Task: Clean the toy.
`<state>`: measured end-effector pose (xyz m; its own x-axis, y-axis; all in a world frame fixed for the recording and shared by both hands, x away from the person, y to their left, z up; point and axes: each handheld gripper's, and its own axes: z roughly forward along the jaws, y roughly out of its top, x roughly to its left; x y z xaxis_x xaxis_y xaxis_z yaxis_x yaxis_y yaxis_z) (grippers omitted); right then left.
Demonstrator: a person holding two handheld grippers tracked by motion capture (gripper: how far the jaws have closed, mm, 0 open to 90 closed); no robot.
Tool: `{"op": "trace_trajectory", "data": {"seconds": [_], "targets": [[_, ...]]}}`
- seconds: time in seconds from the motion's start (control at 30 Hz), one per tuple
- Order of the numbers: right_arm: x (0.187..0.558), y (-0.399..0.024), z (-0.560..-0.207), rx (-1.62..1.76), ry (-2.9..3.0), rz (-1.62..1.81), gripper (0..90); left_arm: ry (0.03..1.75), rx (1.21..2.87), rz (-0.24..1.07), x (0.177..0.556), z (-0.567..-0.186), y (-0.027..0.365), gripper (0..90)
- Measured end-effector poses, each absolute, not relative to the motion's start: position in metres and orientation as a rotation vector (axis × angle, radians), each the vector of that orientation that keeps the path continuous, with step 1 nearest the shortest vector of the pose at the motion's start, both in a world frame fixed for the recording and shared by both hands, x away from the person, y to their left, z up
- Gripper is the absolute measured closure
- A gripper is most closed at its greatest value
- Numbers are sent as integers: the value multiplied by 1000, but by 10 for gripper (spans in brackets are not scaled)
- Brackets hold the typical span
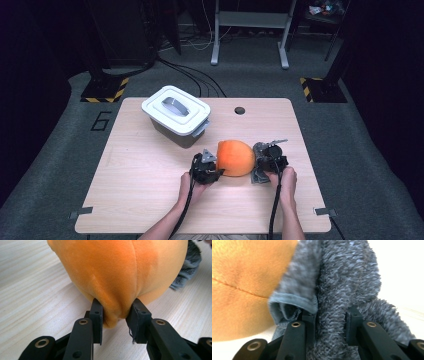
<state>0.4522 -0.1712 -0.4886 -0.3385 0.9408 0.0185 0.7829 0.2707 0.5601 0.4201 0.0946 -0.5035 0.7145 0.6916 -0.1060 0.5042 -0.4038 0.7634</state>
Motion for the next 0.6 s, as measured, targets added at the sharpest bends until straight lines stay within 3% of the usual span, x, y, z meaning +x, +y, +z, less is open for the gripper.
{"op": "trace_trajectory", "data": {"seconds": [0.27, 0.6], "targets": [[433, -177, -450, 1524, 2136, 812, 676, 902, 2093, 291, 421, -503, 95, 675], [419, -142, -414, 1332, 2199, 928, 673, 900, 2090, 299, 420, -504, 95, 663]]}}
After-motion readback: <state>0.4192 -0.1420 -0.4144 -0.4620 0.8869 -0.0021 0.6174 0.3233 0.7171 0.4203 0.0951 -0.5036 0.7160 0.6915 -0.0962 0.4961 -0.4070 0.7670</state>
